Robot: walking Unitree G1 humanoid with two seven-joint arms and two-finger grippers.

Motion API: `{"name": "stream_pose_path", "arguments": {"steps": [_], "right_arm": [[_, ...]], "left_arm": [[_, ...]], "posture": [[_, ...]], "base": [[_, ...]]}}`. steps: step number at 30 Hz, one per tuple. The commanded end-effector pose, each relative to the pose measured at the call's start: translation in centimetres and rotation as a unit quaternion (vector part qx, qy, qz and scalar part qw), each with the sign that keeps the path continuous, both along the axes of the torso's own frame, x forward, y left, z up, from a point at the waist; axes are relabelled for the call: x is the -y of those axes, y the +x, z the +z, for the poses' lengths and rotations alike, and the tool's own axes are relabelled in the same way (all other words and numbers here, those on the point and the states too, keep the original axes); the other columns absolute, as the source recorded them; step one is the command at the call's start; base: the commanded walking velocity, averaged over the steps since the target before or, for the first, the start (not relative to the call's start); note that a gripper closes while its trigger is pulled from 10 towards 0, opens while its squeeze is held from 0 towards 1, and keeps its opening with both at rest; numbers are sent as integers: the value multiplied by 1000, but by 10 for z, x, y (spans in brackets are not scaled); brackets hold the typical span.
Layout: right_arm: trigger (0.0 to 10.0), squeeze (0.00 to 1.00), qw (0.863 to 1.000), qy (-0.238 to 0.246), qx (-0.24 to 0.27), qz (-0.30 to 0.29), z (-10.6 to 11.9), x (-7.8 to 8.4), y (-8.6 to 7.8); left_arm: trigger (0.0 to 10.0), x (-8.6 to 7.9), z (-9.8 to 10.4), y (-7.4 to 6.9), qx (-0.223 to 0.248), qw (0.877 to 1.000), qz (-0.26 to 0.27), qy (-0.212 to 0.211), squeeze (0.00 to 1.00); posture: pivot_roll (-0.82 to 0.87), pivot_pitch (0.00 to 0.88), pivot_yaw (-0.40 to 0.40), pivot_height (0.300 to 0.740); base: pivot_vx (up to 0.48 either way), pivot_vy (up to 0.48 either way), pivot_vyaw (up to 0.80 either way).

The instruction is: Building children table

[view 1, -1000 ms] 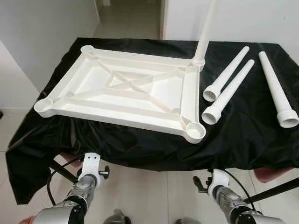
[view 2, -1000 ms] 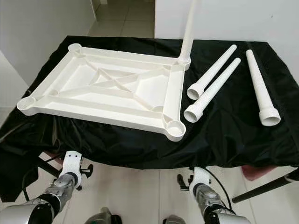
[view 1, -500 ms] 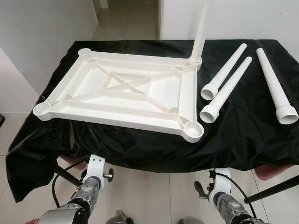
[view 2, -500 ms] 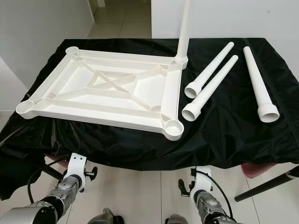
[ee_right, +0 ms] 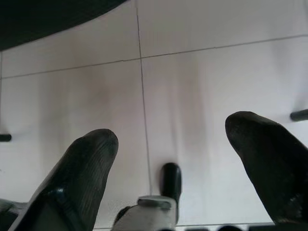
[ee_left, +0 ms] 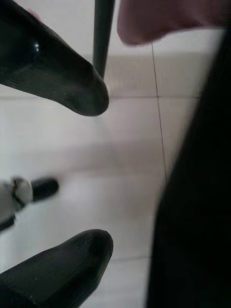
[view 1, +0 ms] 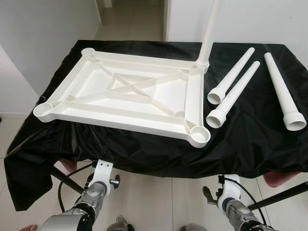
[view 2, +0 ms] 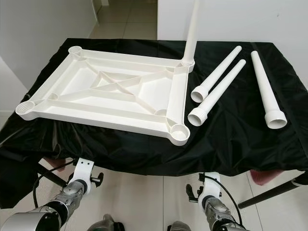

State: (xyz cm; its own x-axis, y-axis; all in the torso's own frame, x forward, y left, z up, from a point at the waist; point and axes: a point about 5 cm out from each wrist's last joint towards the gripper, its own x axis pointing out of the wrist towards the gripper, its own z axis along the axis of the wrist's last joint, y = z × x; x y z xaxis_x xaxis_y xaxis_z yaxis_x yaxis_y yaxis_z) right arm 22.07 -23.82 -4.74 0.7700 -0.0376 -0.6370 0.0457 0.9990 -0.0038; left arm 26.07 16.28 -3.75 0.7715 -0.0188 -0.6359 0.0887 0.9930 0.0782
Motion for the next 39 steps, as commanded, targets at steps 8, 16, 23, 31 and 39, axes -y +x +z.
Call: {"name": "stream_pose_path", "arguments": {"steps": [8,16,23,31,39], "right_arm": [[10000,0,1000,-15,6,13,5,11,1],[10000,0,1000,-26,5,17,8,20,0],[10000,0,999,-35,3,24,9,27,-3],[10000,0,999,-39,-4,32,7,31,-8],[10000,0,999,-29,-11,40,6,23,-4]], "left_arm": [[10000,15,-8,-11,-2,1000,-11,29,0],[10000,27,-10,-14,-4,999,-21,25,0],[10000,39,-9,-12,-1,1000,-11,1,0],[10000,41,-7,-11,13,1000,-1,15,0],[10000,25,-11,-17,9,998,-7,61,0]], "posture": [[-253,0,37,740],[-278,0,5,740],[-290,0,-42,740],[-279,0,-86,740],[-162,0,-66,740]], "base": [[0,0,0],[0,0,0],[0,0,0],[0,0,0],[0,0,0]]}}
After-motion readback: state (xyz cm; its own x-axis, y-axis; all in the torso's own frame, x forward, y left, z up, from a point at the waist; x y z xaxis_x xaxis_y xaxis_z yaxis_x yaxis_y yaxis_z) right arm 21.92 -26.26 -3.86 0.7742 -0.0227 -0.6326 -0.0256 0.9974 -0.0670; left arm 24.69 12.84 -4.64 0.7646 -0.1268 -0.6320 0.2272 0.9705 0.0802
